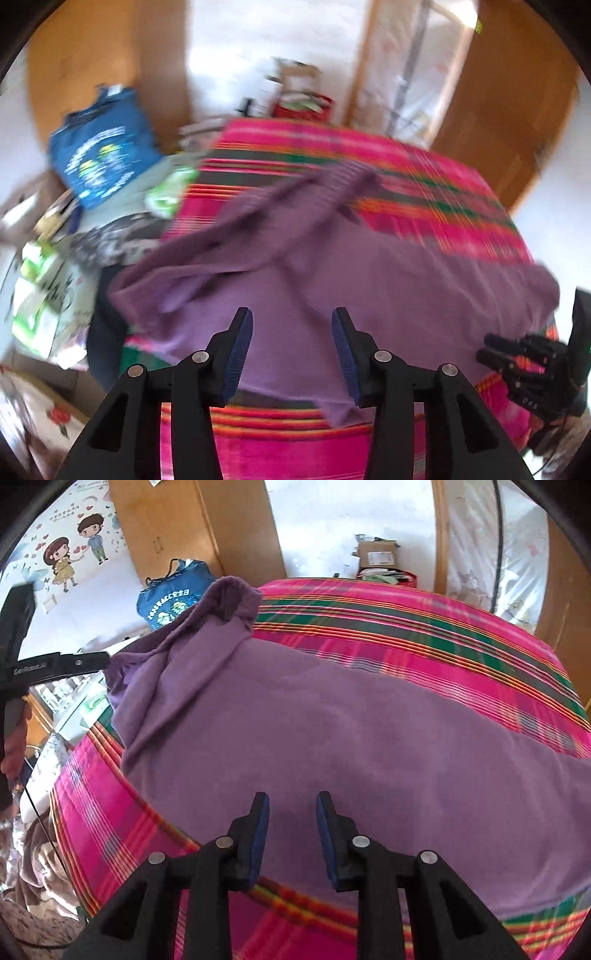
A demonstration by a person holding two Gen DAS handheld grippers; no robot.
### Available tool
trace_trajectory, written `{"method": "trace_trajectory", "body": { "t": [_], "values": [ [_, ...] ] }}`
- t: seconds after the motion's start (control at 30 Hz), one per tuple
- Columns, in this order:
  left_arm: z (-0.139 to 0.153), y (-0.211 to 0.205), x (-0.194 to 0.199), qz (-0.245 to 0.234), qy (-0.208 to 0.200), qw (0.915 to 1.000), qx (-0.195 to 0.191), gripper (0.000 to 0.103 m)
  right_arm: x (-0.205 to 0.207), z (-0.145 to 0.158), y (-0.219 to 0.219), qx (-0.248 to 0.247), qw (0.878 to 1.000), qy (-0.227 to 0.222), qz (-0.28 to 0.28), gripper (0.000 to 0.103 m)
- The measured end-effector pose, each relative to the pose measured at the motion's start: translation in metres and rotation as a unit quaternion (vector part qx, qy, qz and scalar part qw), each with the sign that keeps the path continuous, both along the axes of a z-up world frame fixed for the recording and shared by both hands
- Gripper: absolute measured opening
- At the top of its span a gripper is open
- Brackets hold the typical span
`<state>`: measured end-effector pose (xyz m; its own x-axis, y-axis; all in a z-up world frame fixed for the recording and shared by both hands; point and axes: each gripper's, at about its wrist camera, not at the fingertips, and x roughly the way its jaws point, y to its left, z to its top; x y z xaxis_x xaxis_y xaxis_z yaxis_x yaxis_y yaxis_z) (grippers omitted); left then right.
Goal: Fold clothes
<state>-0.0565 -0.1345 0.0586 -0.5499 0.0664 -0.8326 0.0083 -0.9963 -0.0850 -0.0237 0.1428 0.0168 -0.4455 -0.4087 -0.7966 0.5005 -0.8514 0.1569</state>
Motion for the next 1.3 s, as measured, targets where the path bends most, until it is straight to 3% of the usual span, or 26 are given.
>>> {"method": "trace_trajectory", "body": {
  "t": [0.2,0.43,0.57,0.63,0.87,1.07,1.1,1.17,1.23,1.3],
  "values": [
    [-0.011,0.056,-0.020,-0.065,-0.046,0.9959,-0.043,0.047,0.007,0.002,0.025,0.006,1.000,0.006,-0.027,0.027],
    [-0.027,0.079,-0.023,-0.067,-0.073,0.9886,-0.113,0.047,0.007,0.003,0.042,-0.009,0.999,0.006,-0.042,0.027],
    [-0.022,0.088,-0.012,-0.075,-0.074,0.9888,-0.105,0.047,0.005,-0.002,0.045,-0.017,0.999,0.000,-0.043,0.027],
    [-0.017,0.100,-0.007,-0.095,-0.055,0.9862,-0.124,0.048,0.005,-0.005,0.047,-0.019,0.999,-0.002,-0.044,0.027],
    [-0.036,0.095,-0.022,-0.047,-0.087,0.9815,-0.164,0.048,0.008,-0.006,0.052,-0.033,0.999,-0.006,-0.042,0.028],
    [-0.043,0.091,-0.027,-0.043,-0.102,0.9797,-0.167,0.048,0.007,-0.008,0.057,-0.039,0.998,-0.009,-0.045,0.030],
    [-0.043,0.091,-0.027,-0.043,-0.104,0.9794,-0.168,0.047,0.008,-0.007,0.058,-0.040,0.998,-0.008,-0.045,0.030],
    [-0.041,0.089,-0.028,-0.041,-0.099,0.9806,-0.164,0.022,0.009,-0.006,0.059,-0.040,0.998,-0.006,-0.044,0.030],
    [-0.040,0.084,-0.029,-0.037,-0.100,0.9831,-0.148,0.011,0.009,-0.006,0.061,-0.041,0.998,-0.006,-0.047,0.030],
    [-0.038,0.078,-0.030,-0.030,-0.103,0.9864,-0.124,0.008,0.009,-0.006,0.064,-0.041,0.998,-0.007,-0.051,0.030]
  ]
}}
